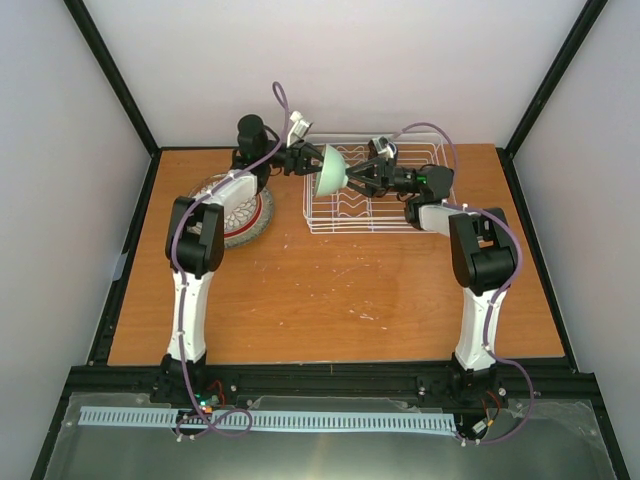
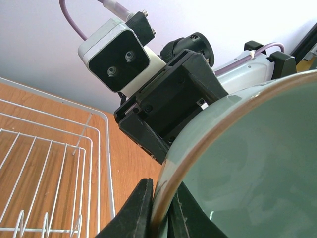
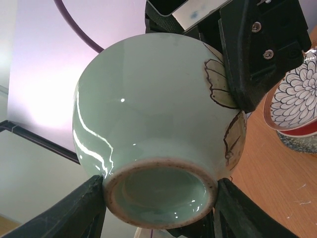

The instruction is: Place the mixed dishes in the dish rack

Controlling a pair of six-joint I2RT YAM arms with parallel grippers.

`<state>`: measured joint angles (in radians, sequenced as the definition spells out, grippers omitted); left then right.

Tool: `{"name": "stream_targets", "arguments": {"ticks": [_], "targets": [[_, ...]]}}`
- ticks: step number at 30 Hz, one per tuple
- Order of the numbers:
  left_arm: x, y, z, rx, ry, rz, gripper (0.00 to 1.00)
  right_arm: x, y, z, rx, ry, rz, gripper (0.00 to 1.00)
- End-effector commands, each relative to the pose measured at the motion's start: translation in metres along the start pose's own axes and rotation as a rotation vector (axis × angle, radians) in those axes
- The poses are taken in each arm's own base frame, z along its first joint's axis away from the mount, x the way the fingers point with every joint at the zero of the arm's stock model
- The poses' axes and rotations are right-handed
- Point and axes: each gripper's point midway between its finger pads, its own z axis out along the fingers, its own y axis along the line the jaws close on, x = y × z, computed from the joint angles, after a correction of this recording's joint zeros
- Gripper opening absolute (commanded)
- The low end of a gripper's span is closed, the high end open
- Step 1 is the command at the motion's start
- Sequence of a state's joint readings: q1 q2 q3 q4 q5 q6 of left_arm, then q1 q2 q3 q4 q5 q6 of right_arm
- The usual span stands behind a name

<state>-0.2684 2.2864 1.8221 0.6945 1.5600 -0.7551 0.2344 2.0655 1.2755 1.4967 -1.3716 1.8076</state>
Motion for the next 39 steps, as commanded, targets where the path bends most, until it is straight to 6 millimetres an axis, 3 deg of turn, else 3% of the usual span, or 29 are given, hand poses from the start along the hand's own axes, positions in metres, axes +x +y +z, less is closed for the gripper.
{"name": "stream_targets", "arguments": {"ticks": [1, 13, 22, 26, 29, 34, 36, 38, 39], "targets": [[0.026, -0.004, -0.004, 0.121, 0.128, -0.002, 0.10, 0.008, 0.024, 0.004, -0.045, 0.008, -0.177, 0.03], [0.040, 0.031, -0.004, 0.090, 0.140, -0.056, 0.24, -0.011, -0.010, -0.031, 0.002, -0.083, -0.128, 0.03], [0.043, 0.045, -0.004, 0.087, 0.138, -0.076, 0.42, -0.019, -0.033, -0.054, 0.033, -0.132, -0.091, 0.03], [0.042, 0.050, -0.006, 0.082, 0.134, -0.090, 0.44, -0.023, -0.037, -0.068, 0.051, -0.150, -0.082, 0.03], [0.039, 0.049, -0.015, 0.069, 0.128, -0.088, 0.46, -0.027, -0.034, -0.078, 0.068, -0.159, -0.097, 0.03], [0.028, 0.049, -0.047, 0.009, 0.082, -0.084, 0.45, -0.035, -0.034, -0.091, 0.137, -0.173, -0.101, 0.03], [0.021, 0.048, -0.064, -0.024, 0.057, -0.072, 0.43, -0.037, -0.047, -0.096, 0.193, -0.183, -0.058, 0.03], [0.014, 0.044, -0.081, -0.060, 0.026, -0.061, 0.42, -0.040, -0.058, -0.101, 0.347, -0.185, -0.063, 0.03], [0.011, 0.041, -0.088, -0.073, 0.015, -0.053, 0.42, -0.042, -0.071, -0.106, 0.515, -0.160, -0.102, 0.03]]}}
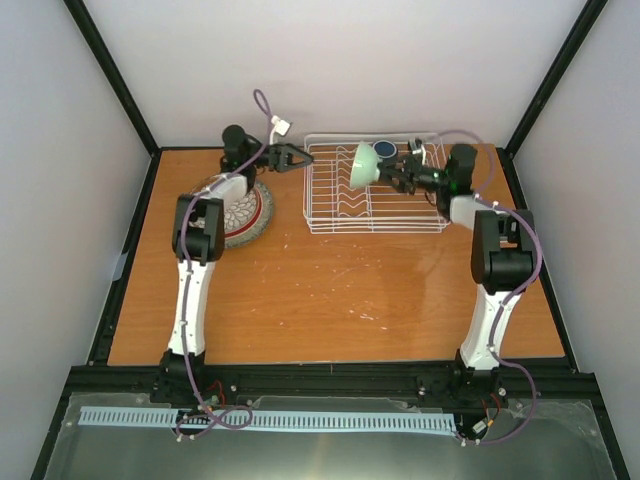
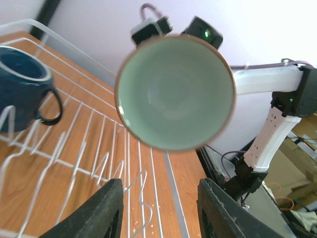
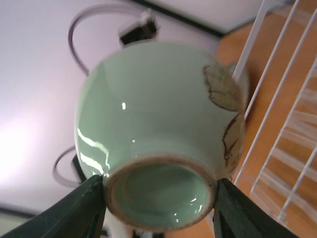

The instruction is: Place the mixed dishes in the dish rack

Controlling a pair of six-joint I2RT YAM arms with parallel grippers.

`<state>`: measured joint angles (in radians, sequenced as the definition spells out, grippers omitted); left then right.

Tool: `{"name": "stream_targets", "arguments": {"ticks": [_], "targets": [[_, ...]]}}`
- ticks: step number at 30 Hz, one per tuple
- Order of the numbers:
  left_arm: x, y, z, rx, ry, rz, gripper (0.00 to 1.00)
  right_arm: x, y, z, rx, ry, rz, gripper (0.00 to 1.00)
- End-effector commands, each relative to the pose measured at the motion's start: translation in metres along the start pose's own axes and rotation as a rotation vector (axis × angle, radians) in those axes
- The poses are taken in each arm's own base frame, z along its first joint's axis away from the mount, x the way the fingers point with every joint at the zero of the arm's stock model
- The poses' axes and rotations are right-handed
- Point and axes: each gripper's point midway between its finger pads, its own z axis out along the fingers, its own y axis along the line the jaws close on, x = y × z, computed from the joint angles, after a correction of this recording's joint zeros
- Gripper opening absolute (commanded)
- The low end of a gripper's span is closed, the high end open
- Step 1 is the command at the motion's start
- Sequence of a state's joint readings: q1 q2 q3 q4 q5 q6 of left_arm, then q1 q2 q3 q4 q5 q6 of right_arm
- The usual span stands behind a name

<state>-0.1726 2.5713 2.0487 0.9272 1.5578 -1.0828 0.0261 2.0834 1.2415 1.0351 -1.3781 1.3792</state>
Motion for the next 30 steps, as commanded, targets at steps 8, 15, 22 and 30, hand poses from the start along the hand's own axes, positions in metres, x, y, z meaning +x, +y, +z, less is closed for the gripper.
{"name": "stream_targets", "arguments": {"ticks": [8, 15, 22, 30], "targets": [[-0.053, -0.018, -0.063, -0.361, -0.063, 0.223, 0.43, -0.014, -0.025, -0.040, 0.745, -0.001, -0.236, 0.03], [-0.044, -0.003, -0.088, -0.607, -0.005, 0.195, 0.44, -0.024, -0.035, -0.089, 1.135, -0.005, -0.223, 0.03], [-0.027, 0.012, -0.097, -0.660, 0.039, 0.168, 0.44, -0.047, -0.031, -0.118, 1.420, -0.031, -0.257, 0.03], [-0.009, 0.027, -0.124, -0.793, 0.123, 0.123, 0.44, -0.070, -0.061, -0.096, 1.626, 0.085, -0.287, 0.03]]}}
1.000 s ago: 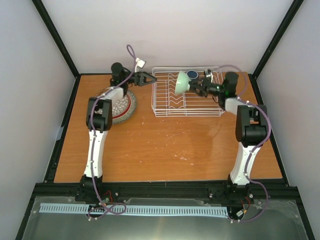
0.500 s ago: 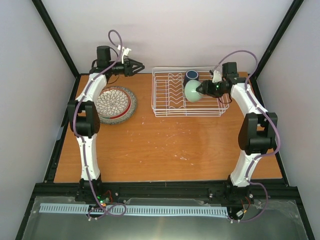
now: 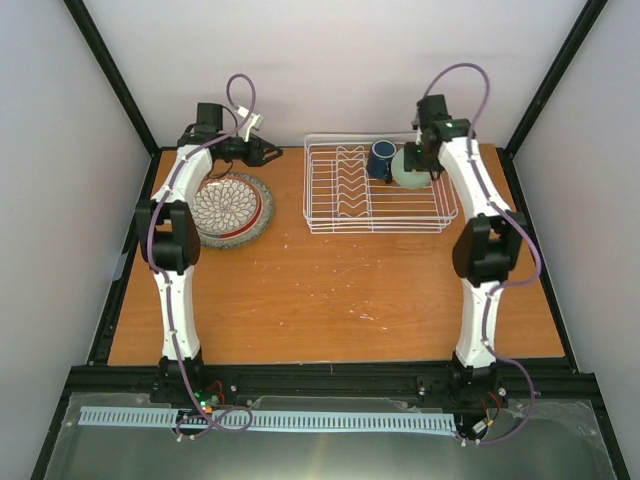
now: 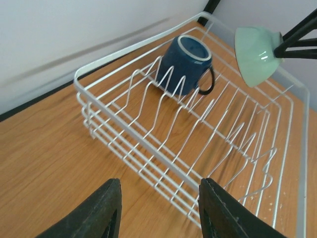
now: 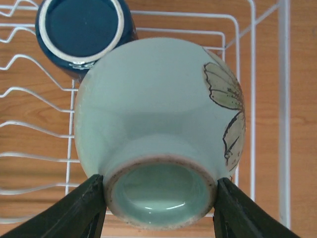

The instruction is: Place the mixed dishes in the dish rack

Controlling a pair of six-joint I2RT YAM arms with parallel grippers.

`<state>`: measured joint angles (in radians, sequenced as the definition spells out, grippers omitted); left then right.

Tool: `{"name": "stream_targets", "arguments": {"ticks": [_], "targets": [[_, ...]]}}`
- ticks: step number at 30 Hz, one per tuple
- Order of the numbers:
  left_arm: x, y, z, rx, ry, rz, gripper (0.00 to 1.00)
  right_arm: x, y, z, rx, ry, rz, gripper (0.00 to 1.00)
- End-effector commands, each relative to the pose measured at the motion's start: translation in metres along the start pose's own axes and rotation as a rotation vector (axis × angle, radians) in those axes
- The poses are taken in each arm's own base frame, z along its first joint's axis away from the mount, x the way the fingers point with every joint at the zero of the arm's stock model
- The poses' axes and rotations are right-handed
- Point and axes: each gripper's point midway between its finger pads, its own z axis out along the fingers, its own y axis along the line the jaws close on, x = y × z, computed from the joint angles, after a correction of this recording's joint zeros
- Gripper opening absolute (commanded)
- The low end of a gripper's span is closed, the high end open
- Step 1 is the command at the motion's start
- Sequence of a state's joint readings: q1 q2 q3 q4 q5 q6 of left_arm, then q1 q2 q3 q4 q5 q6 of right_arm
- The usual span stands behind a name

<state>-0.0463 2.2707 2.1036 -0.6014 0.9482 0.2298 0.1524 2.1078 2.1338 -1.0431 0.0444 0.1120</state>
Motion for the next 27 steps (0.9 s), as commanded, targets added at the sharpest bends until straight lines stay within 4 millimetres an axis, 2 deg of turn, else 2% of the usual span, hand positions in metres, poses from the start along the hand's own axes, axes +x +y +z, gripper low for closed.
{"name": "stream_targets", "arguments": {"ticks": [1, 5, 11, 17, 23, 27], "targets": [[0.010, 0.019, -0.015, -0.101, 0.068, 0.024, 0.44, 0.000, 0.002, 0.018, 0.142, 0.067, -0.069, 0.03], [0.025, 0.039, -0.032, -0.178, 0.114, -0.014, 0.45, 0.003, 0.007, 0.032, 0.159, 0.109, -0.087, 0.03], [0.040, 0.064, -0.059, -0.293, 0.157, -0.071, 0.46, 0.013, -0.003, 0.029, 0.194, 0.152, -0.090, 0.03], [0.051, 0.064, -0.065, -0.299, 0.174, -0.083, 0.46, 0.021, -0.010, 0.026, 0.177, 0.176, -0.079, 0.03], [0.065, 0.071, -0.064, -0.322, 0.215, -0.108, 0.46, 0.043, -0.018, 0.043, 0.155, 0.256, -0.067, 0.03], [0.072, 0.077, -0.074, -0.368, 0.245, -0.124, 0.47, 0.048, -0.017, 0.054, 0.123, 0.284, -0.061, 0.03]]}}
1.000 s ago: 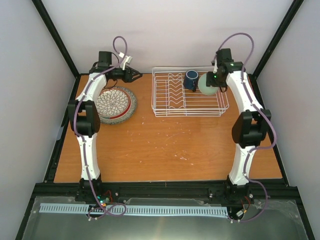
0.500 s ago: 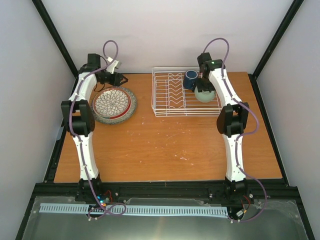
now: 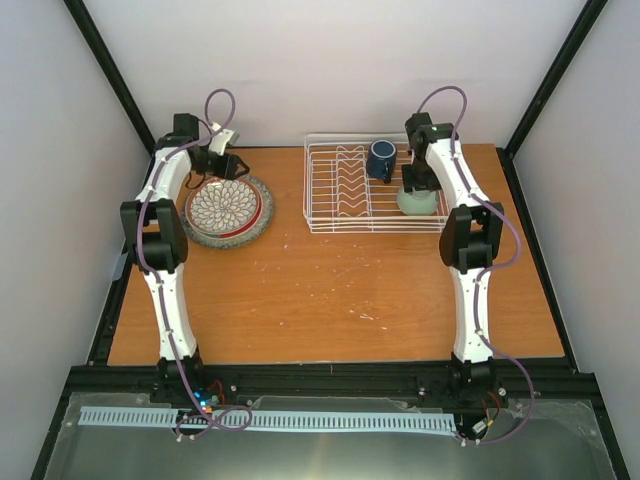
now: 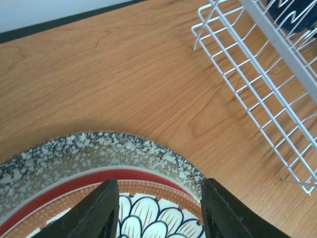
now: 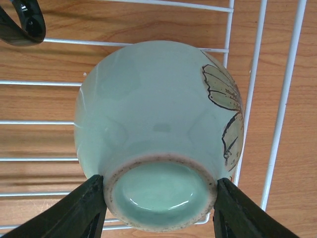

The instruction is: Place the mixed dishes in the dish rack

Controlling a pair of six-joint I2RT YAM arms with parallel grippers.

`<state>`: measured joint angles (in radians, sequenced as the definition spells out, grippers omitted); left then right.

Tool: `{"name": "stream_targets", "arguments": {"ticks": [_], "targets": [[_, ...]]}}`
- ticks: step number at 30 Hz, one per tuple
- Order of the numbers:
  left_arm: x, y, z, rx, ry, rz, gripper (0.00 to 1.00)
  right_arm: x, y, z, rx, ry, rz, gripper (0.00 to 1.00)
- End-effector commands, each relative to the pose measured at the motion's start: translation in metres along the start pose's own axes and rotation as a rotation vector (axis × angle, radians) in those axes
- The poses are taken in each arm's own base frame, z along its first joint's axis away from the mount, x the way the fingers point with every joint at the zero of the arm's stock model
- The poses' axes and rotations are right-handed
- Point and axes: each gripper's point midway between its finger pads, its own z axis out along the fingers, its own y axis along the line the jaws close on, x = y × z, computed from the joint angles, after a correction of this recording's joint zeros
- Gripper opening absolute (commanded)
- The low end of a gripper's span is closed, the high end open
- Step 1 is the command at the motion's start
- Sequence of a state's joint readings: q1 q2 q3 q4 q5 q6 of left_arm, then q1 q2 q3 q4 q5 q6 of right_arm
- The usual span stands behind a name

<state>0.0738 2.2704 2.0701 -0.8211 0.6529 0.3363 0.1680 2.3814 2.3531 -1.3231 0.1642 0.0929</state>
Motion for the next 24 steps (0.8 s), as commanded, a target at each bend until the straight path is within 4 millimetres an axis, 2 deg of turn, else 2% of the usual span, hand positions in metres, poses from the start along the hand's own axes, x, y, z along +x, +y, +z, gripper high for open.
{"name": "stream_targets", "arguments": {"ticks": [1, 9, 13, 22, 24], "targets": [[0.001, 0.009, -0.018, -0.066, 0.021, 0.008, 0.47, -0.005, -0.003, -0.012, -0.034, -0.028, 0.003, 0.03], [0.011, 0.029, -0.040, -0.135, 0.028, -0.039, 0.52, 0.003, 0.003, 0.012, -0.082, 0.033, -0.001, 0.03], [0.014, 0.033, -0.042, -0.157, 0.038, -0.047, 0.56, 0.008, 0.005, 0.022, -0.083, 0.063, -0.004, 0.10], [0.025, 0.046, -0.055, -0.239, 0.083, -0.071, 0.59, 0.011, -0.002, 0.025, -0.042, 0.077, 0.008, 0.48], [0.030, 0.052, -0.062, -0.249, 0.085, -0.093, 0.59, 0.011, -0.004, 0.025, -0.031, 0.078, 0.011, 0.53]]}}
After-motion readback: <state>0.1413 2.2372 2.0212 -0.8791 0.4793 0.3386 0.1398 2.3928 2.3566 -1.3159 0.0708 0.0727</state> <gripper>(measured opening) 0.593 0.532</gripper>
